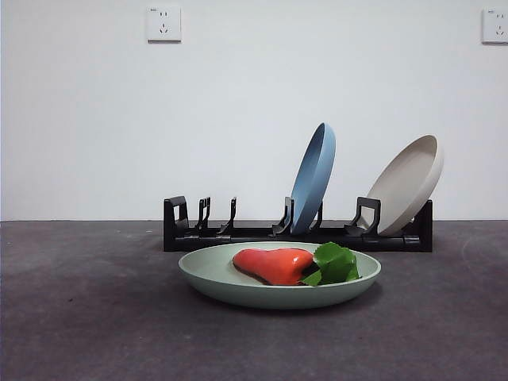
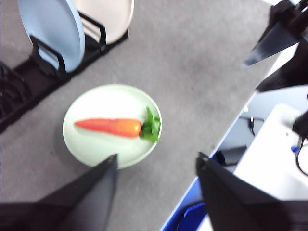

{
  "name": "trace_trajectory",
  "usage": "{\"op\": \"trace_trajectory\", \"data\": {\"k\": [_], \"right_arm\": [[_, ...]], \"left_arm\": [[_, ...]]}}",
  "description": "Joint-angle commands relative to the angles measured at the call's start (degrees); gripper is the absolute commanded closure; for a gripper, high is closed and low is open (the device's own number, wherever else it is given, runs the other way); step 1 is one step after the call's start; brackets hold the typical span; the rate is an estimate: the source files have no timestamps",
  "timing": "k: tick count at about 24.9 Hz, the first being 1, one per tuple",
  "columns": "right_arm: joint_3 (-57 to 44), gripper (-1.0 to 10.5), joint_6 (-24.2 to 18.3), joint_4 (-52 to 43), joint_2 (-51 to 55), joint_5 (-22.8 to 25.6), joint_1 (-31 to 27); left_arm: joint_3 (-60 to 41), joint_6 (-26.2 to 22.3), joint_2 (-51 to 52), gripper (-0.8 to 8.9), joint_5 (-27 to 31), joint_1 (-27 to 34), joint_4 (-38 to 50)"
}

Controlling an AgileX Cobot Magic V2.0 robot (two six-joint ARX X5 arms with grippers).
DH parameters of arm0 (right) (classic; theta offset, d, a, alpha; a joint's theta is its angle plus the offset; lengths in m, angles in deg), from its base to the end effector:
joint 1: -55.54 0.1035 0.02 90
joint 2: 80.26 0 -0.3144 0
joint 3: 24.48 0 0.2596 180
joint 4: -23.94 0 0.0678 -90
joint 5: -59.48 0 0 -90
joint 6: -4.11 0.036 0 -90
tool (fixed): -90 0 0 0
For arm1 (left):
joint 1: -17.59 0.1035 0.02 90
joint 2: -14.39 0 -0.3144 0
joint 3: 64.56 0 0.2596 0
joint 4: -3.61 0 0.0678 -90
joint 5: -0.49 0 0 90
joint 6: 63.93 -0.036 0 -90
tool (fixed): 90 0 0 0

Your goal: Take the green plate from the plate rack,put the plate on the table,take the carrot from the table,put the carrot in the plate

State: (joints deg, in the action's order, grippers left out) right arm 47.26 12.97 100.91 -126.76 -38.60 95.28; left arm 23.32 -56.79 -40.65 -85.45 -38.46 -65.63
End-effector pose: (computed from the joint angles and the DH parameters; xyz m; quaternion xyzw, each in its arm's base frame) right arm 0.0756 0.0694 0.3610 -0.0551 0.4466 0.3312 0.8293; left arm 0.0811 -0.1159 0.4404 0.1030 0.2957 -0.3987 0.8619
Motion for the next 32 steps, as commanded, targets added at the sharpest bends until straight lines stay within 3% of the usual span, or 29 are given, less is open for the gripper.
{"op": "trace_trajectory", "data": {"k": [1, 26, 29, 32], "right_arm": [[-0.22, 9.7, 0.74, 0.15, 1.01, -2.45, 0.11], [-0.22, 9.5, 0.74, -0.02, 1.2, -2.29, 0.11], [-0.22, 9.5, 0.74, -0.02, 1.2, -2.29, 0.09], [-0.22, 9.5, 0.74, -0.04, 1.2, -2.29, 0.09]], "left_arm": [[-0.22, 0.52, 0.11, 8.3, -0.13, -0.11, -1.92], [-0.22, 0.52, 0.13, 8.16, 0.26, -0.04, -3.15], [-0.22, -4.52, 1.14, 8.15, 2.05, 1.9, -1.97], [-0.26, -14.56, 2.45, 8.15, 1.66, 7.61, 3.04]]}}
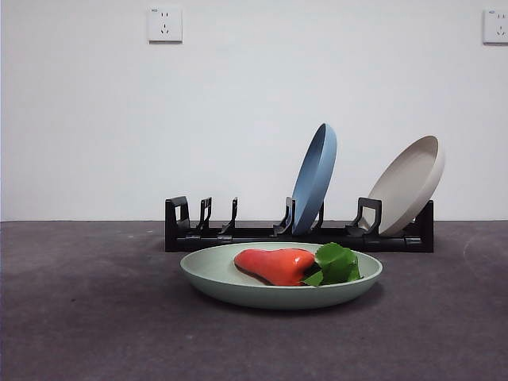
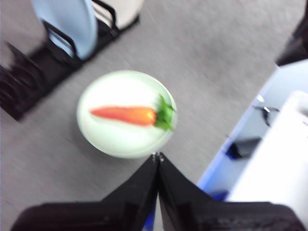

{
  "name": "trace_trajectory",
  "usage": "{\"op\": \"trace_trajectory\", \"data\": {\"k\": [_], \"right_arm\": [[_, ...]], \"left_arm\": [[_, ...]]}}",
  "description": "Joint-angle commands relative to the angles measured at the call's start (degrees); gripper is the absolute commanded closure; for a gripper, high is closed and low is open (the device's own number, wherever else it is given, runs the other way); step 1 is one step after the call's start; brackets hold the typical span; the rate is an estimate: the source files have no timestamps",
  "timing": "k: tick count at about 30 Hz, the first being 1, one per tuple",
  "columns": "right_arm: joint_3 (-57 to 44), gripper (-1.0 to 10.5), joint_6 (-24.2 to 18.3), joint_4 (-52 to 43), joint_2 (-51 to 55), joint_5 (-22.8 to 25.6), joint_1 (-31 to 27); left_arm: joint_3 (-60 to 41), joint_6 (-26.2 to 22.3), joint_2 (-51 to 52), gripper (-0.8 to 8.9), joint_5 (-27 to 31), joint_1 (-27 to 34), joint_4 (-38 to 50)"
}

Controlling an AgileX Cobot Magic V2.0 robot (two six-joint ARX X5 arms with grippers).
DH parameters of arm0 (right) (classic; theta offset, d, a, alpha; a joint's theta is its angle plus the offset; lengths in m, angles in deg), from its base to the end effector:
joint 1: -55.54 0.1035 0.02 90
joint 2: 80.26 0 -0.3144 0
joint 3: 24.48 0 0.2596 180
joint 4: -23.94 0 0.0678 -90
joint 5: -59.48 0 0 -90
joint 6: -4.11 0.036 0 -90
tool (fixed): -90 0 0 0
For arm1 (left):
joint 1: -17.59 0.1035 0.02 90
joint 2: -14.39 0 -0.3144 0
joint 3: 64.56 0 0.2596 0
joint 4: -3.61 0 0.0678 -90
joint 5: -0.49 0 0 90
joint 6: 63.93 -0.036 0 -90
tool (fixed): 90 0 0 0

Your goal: Take the green plate from the plate rack,put the plate on the table,take the carrot from the table,put the carrot in the plate

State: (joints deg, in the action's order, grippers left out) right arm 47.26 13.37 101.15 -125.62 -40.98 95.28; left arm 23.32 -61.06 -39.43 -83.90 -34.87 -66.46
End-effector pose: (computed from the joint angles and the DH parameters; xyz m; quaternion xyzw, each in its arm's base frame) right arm 0.0703 0.0669 0.3625 -0.0421 0.4448 0.3484 0.8240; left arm 0.0840 -0.1035 0.4417 0.1281 0.2796 -0.3712 0.8761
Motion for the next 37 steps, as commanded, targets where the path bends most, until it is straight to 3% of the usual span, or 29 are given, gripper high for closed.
{"op": "trace_trajectory", "data": {"k": [1, 4, 8, 15, 24, 37], "right_arm": [[-0.22, 9.5, 0.35, -0.26, 0.07, 0.09, 0.09], [-0.22, 9.5, 0.35, -0.26, 0.07, 0.09, 0.09], [-0.22, 9.5, 0.35, -0.26, 0.07, 0.09, 0.09], [-0.22, 9.5, 0.35, -0.26, 0.04, 0.09, 0.09], [-0.22, 9.5, 0.35, -0.26, 0.04, 0.09, 0.09], [-0.22, 9.5, 0.35, -0.28, 0.04, 0.11, 0.09]], "left_arm": [[-0.33, -12.61, 1.79, 8.15, -0.37, 6.29, 5.84], [-1.25, -16.57, 4.11, 8.15, -4.92, 15.1, 12.2], [-7.93, -16.83, 10.21, 8.15, -10.64, 27.5, 24.48], [-30.42, -16.85, 25.11, 8.15, -10.43, 40.19, 42.32], [-54.53, -14.53, 41.86, 8.15, -10.21, 46.84, 46.62], [-72.43, -9.77, 53.72, 8.15, -10.19, 49.44, 47.6]]}}
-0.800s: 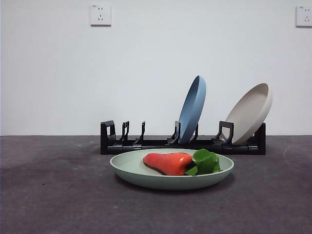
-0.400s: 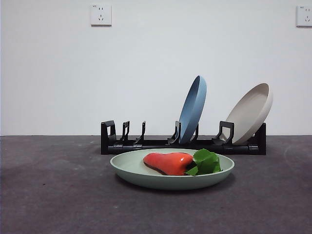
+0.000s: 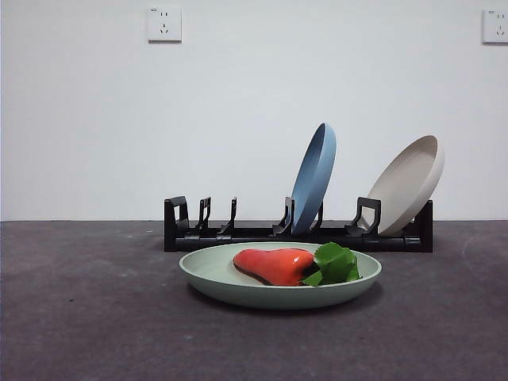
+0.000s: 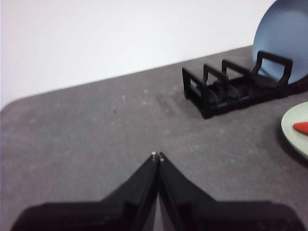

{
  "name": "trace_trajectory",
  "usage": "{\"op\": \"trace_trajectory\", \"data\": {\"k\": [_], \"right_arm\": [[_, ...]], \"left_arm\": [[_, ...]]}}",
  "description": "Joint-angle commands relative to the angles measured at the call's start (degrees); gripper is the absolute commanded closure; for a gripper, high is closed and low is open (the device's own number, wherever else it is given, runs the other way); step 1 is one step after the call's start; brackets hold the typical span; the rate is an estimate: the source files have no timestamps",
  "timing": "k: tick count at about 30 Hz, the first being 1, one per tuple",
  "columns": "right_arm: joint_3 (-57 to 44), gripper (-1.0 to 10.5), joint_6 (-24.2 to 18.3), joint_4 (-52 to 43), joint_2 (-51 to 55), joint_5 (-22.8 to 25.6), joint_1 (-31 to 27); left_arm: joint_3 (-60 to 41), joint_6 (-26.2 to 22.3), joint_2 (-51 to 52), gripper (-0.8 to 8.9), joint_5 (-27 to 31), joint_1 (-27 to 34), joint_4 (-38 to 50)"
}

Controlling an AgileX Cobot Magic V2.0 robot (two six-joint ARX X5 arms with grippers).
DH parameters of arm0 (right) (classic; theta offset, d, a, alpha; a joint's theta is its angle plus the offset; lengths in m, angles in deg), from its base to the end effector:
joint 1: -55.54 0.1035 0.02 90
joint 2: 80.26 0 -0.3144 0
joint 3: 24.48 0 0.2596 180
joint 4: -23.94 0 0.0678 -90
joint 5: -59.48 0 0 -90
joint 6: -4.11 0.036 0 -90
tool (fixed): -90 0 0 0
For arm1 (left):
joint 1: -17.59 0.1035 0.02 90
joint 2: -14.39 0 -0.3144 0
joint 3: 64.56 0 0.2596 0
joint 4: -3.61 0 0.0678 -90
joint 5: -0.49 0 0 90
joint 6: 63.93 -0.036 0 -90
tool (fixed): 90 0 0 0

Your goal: Take the green plate from the plate rack,put the plate on the table,take the carrot from the table,put the carrot in the plate

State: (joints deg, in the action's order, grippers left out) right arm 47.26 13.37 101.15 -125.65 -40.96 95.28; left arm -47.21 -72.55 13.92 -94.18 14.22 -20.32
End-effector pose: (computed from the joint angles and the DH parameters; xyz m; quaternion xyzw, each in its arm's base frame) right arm 0.0704 0.0670 0.3625 -0.0422 0.4450 0.3482 0.8240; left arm 0.0567 -0.0063 0.1687 0.0741 0.0560 -0.0744 0.9929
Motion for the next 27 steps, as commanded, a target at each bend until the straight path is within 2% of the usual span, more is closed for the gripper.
{"op": "trace_trajectory", "data": {"k": [1, 3, 27], "right_arm": [[-0.22, 9.5, 0.35, -0.28, 0.09, 0.09, 0.09], [-0.22, 9.5, 0.35, -0.28, 0.09, 0.04, 0.09], [-0.22, 9.5, 0.35, -0.28, 0.09, 0.09, 0.07]], "left_arm": [[-2.69, 2.05, 0.37, 8.15, 0.02, 0.44, 1.62], [-3.82, 3.34, 0.37, 8.15, 0.0, 0.44, 0.68], [-3.82, 3.41, 0.35, 8.15, 0.04, 0.44, 0.52]]}}
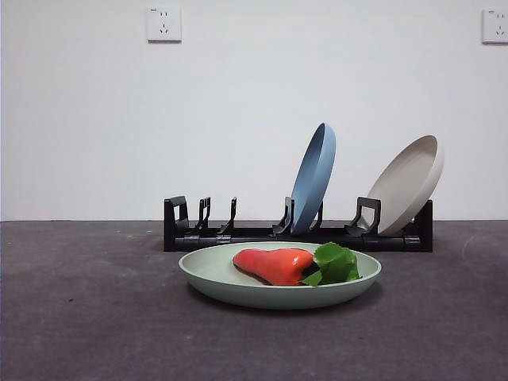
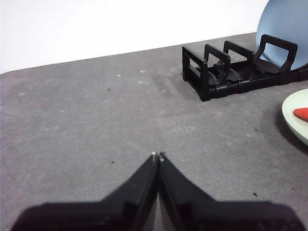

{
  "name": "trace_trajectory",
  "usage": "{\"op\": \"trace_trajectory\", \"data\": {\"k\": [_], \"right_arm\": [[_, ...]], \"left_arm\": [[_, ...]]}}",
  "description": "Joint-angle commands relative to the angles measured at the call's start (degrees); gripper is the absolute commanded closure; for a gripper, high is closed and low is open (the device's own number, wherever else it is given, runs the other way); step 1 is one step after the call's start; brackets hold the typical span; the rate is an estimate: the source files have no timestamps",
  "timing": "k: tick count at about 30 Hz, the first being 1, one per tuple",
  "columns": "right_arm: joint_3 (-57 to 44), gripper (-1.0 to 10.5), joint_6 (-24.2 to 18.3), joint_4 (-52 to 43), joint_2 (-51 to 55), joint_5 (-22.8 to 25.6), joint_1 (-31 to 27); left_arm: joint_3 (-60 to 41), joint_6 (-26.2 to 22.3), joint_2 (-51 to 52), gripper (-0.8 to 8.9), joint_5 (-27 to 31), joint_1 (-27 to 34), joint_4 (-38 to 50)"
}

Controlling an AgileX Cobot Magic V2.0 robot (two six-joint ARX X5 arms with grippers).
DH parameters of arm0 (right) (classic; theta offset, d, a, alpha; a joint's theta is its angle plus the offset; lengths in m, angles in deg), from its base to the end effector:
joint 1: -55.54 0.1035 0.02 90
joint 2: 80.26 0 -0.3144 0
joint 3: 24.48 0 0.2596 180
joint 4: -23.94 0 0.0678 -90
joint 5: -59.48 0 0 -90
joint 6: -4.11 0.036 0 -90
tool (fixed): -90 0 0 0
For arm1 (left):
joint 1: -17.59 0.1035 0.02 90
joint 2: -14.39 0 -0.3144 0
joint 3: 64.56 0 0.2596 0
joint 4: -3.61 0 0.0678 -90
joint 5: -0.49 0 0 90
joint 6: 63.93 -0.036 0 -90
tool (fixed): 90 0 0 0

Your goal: Take the green plate from the plate rack,put the plate on the table,take the carrot from the table,put the carrot in the plate

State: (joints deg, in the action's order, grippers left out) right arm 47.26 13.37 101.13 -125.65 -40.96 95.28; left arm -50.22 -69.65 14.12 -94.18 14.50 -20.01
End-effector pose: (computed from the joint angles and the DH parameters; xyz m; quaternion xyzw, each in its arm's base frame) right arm 0.0704 0.0670 0.3625 -0.0422 0.4449 0.3482 0.8241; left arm 0.0594 -0.0061 0.1509 0.0485 0.0798 -0.0715 0.9931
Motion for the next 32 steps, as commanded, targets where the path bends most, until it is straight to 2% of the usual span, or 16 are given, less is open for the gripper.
{"op": "trace_trajectory", "data": {"k": [1, 6, 7, 10, 14, 18, 23, 27, 32], "right_arm": [[-0.22, 9.5, 0.35, -0.26, 0.09, 0.09, 0.07], [-0.22, 9.5, 0.11, -0.31, 0.26, 0.13, -0.09], [-0.22, 9.5, -2.05, -0.7, 0.72, 1.18, -0.87], [-0.59, 9.5, -6.51, -3.63, 3.21, 3.54, -5.49], [-4.81, 9.5, -7.65, -14.67, 9.2, -1.07, -15.47], [-12.92, 9.5, -9.05, -24.17, 16.83, -1.49, -26.32], [-27.43, 9.5, -9.49, -39.41, 27.12, -1.46, -34.99], [-39.21, 9.5, -8.63, -49.88, 34.4, -1.2, -37.48], [-49.79, 9.5, -7.89, -56.46, 40.39, -1.18, -37.77]], "left_arm": [[-0.81, 0.5, 0.15, 8.15, 0.04, 0.15, 0.22], [-0.81, 0.5, 0.15, 8.15, 0.04, 0.15, 0.22], [-0.81, 0.5, 0.15, 8.15, 0.04, 0.15, 0.22], [-0.81, 0.5, 0.15, 8.15, 0.07, 0.15, 0.22], [-0.81, 0.5, 0.15, 8.15, 0.04, 0.15, 0.22], [-0.81, 0.5, 0.15, 8.15, 0.07, 0.15, 0.22], [-0.81, 0.5, 0.15, 8.15, 0.07, 0.15, 0.22], [-0.81, 0.5, 0.15, 8.15, 0.04, 0.15, 0.22], [-0.81, 0.5, 0.15, 8.15, 0.07, 0.15, 0.22]]}}
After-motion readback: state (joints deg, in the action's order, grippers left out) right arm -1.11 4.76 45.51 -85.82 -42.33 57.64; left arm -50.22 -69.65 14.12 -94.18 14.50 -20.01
